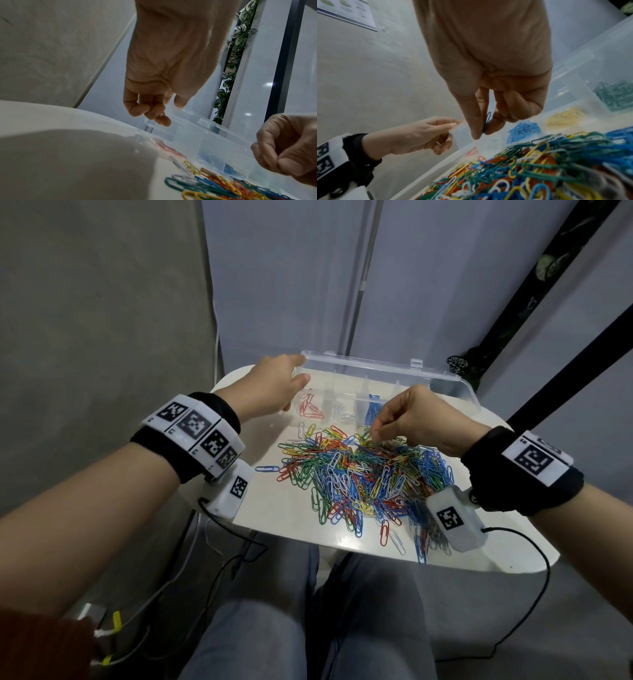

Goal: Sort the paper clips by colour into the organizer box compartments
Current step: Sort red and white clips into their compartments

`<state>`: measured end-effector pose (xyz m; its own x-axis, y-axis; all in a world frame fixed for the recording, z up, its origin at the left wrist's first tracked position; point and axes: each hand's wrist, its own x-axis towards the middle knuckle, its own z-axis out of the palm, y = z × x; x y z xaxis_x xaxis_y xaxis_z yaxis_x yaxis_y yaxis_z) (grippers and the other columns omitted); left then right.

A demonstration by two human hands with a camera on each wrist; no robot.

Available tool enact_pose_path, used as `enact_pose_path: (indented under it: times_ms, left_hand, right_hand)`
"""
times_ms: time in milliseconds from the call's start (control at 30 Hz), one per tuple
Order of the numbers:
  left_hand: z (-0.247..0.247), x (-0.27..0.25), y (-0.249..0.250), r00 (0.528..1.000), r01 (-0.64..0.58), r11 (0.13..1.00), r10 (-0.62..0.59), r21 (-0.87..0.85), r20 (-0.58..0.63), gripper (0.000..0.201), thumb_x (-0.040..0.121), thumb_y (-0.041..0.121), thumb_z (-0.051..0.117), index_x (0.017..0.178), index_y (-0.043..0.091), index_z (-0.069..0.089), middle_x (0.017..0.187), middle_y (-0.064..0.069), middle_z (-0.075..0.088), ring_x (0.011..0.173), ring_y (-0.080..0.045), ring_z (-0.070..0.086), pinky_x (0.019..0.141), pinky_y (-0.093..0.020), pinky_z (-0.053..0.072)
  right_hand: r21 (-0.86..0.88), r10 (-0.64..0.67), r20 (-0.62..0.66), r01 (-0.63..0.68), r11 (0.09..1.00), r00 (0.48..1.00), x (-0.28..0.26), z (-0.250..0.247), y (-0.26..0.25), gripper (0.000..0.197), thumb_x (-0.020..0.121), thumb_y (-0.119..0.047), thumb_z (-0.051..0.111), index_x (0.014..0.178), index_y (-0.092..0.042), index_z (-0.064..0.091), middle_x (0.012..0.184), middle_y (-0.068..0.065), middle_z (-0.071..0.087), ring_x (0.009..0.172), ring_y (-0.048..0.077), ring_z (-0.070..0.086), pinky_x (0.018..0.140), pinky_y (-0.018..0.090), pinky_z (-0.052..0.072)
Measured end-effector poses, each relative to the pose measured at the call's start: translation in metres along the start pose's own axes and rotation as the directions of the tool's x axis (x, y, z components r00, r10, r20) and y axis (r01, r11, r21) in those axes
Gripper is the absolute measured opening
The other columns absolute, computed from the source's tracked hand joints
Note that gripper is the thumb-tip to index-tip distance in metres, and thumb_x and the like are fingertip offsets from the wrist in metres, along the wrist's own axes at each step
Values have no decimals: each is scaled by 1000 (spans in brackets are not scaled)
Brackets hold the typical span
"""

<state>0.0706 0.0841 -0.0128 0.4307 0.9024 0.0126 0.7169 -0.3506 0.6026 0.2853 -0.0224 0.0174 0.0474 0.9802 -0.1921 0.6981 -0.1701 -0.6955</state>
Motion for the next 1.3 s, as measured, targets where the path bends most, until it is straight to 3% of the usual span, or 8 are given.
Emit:
enact_pose_path:
  times_ms: [233,433,633,867,1000,1100,1200,1300]
  left_hand:
    - [0,0,0,1000,3,1000,-3,-6,5,49,103,33,40,149,16,34,73,-9,68,79,-25,65,74,-29,39]
    - [0,-1,0,1000,3,1000,-3,3,9,49,103,34,39,149,16,33,73,-9,68,77,-23,64,73,-30,40]
    - [-1,-1,0,1000,-6,1000,6,16,3,49,103,32,40,148,14,35,72,-9,68,74,-22,62,72,-29,36]
    - [0,-1,1,1000,-5,1000,5,19,-1,49,103,32,40,148,15,35,73,-9,68,68,-15,59,71,-29,36]
    - [-1,-2,1,1000,-4,1000,4,20,-1,48,103,31,40,148,14,35,74,-11,69,76,-22,60,74,-29,36]
    - [-2,-1,1,1000,-7,1000,7,23,0,49,103,31,40,148,13,35,74,-11,69,77,-23,59,74,-28,35]
    - [-1,0,0,1000,-1,1000,1,24,1,49,103,32,40,148,14,35,74,-10,69,72,-21,61,71,-28,36]
    - [0,0,0,1000,2,1000,-2,25,0,49,103,33,40,148,16,35,75,-9,68,67,-15,60,69,-29,37]
  right_hand:
    - [-119,15,18,-13,993,1000,7,17,-3,17,69,-7,84,83,-7,76,62,1,63,49,7,49,41,10,36]
    - [-265,-3,39,13,964,999,13,27,-5,8,75,-9,81,81,-5,77,76,9,72,58,9,59,53,17,50]
    - [-45,5,31,-3,999,1000,2,9,-10,5,75,-9,80,74,-10,76,64,3,66,46,6,44,40,16,34]
    - [146,16,-284,27,989,959,15,-30,-21,14,76,-13,80,81,-2,73,55,3,54,50,13,36,40,20,30]
    - [107,57,-336,-22,994,940,31,-33,-18,19,79,-11,77,89,4,73,36,-12,50,31,4,31,33,14,25]
    - [40,-52,-371,72,997,927,31,-25,-19,16,80,-12,77,91,0,74,49,-6,55,32,0,37,38,10,30]
    - [-149,-263,-150,242,959,953,17,-11,-31,9,82,-9,75,91,-9,76,63,-4,60,41,-4,44,43,6,32]
    - [-386,-270,180,320,865,946,8,8,-35,15,78,-12,78,92,-17,78,72,-6,68,55,-3,55,49,9,37]
